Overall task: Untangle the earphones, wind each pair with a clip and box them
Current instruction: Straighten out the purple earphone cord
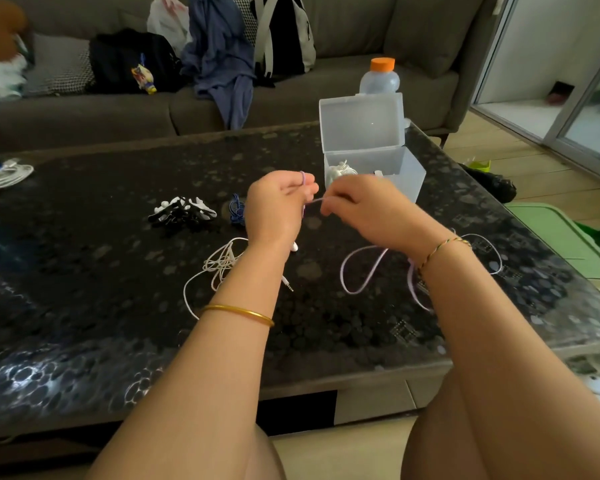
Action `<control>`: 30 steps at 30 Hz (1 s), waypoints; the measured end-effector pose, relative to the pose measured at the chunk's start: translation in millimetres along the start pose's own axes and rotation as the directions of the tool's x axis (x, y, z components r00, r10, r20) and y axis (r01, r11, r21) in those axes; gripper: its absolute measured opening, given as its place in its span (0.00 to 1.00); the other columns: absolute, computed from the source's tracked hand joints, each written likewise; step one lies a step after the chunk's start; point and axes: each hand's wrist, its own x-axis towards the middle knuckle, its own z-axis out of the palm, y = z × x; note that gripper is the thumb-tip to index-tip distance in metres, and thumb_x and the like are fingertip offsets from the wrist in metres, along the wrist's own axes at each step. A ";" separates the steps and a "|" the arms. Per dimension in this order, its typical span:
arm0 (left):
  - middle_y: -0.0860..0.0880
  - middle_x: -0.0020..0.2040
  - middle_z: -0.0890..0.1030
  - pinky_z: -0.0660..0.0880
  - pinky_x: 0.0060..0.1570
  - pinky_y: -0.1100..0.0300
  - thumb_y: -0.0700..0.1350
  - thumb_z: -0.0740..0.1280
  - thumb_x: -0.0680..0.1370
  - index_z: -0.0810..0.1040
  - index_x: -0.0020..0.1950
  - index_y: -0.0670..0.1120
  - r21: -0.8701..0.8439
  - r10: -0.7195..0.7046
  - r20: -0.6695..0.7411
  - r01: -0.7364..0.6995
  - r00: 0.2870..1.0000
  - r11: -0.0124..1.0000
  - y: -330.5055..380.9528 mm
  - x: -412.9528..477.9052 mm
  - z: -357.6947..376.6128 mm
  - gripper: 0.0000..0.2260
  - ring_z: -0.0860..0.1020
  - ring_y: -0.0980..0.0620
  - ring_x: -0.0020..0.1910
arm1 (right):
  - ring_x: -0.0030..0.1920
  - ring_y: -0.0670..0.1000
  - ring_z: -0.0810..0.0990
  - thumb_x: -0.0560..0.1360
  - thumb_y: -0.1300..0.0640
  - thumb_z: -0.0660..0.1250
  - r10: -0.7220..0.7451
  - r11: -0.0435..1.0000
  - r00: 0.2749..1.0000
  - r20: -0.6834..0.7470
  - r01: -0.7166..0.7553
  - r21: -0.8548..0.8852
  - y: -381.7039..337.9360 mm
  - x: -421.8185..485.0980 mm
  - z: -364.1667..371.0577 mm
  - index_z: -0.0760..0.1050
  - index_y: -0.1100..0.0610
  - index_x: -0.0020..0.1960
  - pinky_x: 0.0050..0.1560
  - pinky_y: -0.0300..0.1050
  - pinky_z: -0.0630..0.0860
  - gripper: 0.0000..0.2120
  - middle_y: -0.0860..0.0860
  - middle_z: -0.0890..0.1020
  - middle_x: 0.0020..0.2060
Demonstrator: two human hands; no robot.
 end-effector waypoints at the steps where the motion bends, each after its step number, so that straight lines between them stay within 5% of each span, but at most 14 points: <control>1: 0.48 0.46 0.84 0.77 0.48 0.67 0.38 0.67 0.77 0.82 0.51 0.44 0.056 0.023 0.043 -0.026 0.999 0.998 -0.4 -0.8 0.5 0.06 0.82 0.55 0.46 | 0.39 0.48 0.75 0.79 0.56 0.59 -0.006 1.000 0.998 -0.067 0.004 -0.026 2.7 0.5 -1.2 0.78 0.59 0.49 0.43 0.43 0.74 0.10 0.51 0.78 0.40; 4: 0.51 0.43 0.83 0.72 0.35 0.74 0.42 0.63 0.81 0.80 0.53 0.44 0.101 -0.018 0.197 -0.002 0.980 0.995 4.4 -3.9 1.9 0.07 0.80 0.60 0.39 | 0.44 0.53 0.76 0.79 0.55 0.59 0.002 0.995 0.972 -0.233 -0.026 -0.101 8.4 2.3 -2.3 0.76 0.57 0.48 0.47 0.54 0.76 0.09 0.51 0.79 0.43; 9: 0.54 0.36 0.79 0.73 0.46 0.60 0.44 0.58 0.83 0.80 0.48 0.47 0.068 -0.165 0.409 0.151 0.898 0.986 10.7 -6.1 2.7 0.11 0.78 0.58 0.38 | 0.48 0.52 0.77 0.80 0.55 0.60 -0.044 0.995 0.924 -0.379 0.005 -0.103 18.1 4.3 3.2 0.76 0.56 0.51 0.51 0.55 0.77 0.08 0.51 0.80 0.48; 12: 0.56 0.34 0.77 0.71 0.42 0.63 0.43 0.59 0.82 0.81 0.48 0.49 -0.065 -0.177 0.428 0.226 0.886 0.972 14.1 -5.2 -0.3 0.11 0.76 0.59 0.36 | 0.44 0.50 0.77 0.79 0.56 0.61 0.025 0.995 0.922 -0.386 0.016 0.103 22.7 4.3 3.2 0.78 0.58 0.50 0.49 0.48 0.77 0.08 0.51 0.80 0.44; 17: 0.58 0.36 0.82 0.67 0.39 0.64 0.44 0.61 0.81 0.80 0.48 0.51 -0.391 -0.254 0.410 0.420 0.876 0.819 18.2 -4.9 -0.8 0.09 0.80 0.63 0.38 | 0.27 0.45 0.69 0.80 0.54 0.60 0.108 0.944 0.992 -0.069 -0.080 0.320 15.8 -3.2 6.3 0.74 0.52 0.37 0.30 0.36 0.69 0.14 0.50 0.74 0.30; 22: 0.57 0.44 0.84 0.68 0.43 0.63 0.43 0.61 0.81 0.79 0.48 0.52 -0.546 -0.307 0.214 0.374 0.927 0.750 17.7 -3.5 1.7 0.08 0.82 0.64 0.43 | 0.22 0.47 0.70 0.81 0.55 0.59 0.052 0.971 0.971 0.233 -0.104 0.216 9.1 -9.7 6.5 0.78 0.53 0.48 0.29 0.40 0.73 0.10 0.51 0.76 0.29; 24: 0.55 0.47 0.85 0.70 0.44 0.64 0.41 0.63 0.80 0.79 0.47 0.51 -0.453 -0.257 0.062 0.256 0.964 0.854 13.4 -3.9 3.7 0.07 0.82 0.62 0.47 | 0.23 0.48 0.71 0.80 0.55 0.59 0.051 0.972 0.951 0.304 -0.117 0.202 7.0 -12.9 2.6 0.78 0.53 0.50 0.32 0.43 0.74 0.09 0.52 0.77 0.29; 26: 0.51 0.47 0.84 0.74 0.45 0.62 0.37 0.64 0.78 0.81 0.44 0.48 -0.163 -0.036 -0.109 0.018 0.993 0.987 6.2 -2.8 3.8 0.09 0.82 0.57 0.47 | 0.24 0.48 0.71 0.80 0.54 0.61 0.046 0.971 0.952 0.301 -0.113 0.209 3.6 -15.5 -4.0 0.78 0.52 0.47 0.31 0.42 0.74 0.08 0.51 0.77 0.29; 28: 0.51 0.45 0.84 0.77 0.49 0.57 0.37 0.64 0.76 0.82 0.44 0.46 0.134 0.164 -0.065 -0.154 0.984 0.979 0.2 -1.0 3.3 0.08 0.81 0.55 0.46 | 0.26 0.46 0.72 0.79 0.54 0.62 0.037 0.979 0.984 0.176 -0.071 0.191 2.7 -14.5 -9.5 0.76 0.51 0.42 0.32 0.39 0.73 0.08 0.50 0.76 0.28; 30: 0.53 0.43 0.82 0.75 0.52 0.57 0.39 0.65 0.77 0.81 0.46 0.46 0.289 0.183 0.084 -0.199 0.980 0.936 -2.4 -1.4 4.2 0.06 0.79 0.56 0.44 | 0.31 0.45 0.73 0.79 0.54 0.62 0.028 0.994 1.000 -0.014 -0.026 0.108 8.2 -9.8 -11.0 0.76 0.51 0.42 0.36 0.38 0.73 0.09 0.48 0.77 0.32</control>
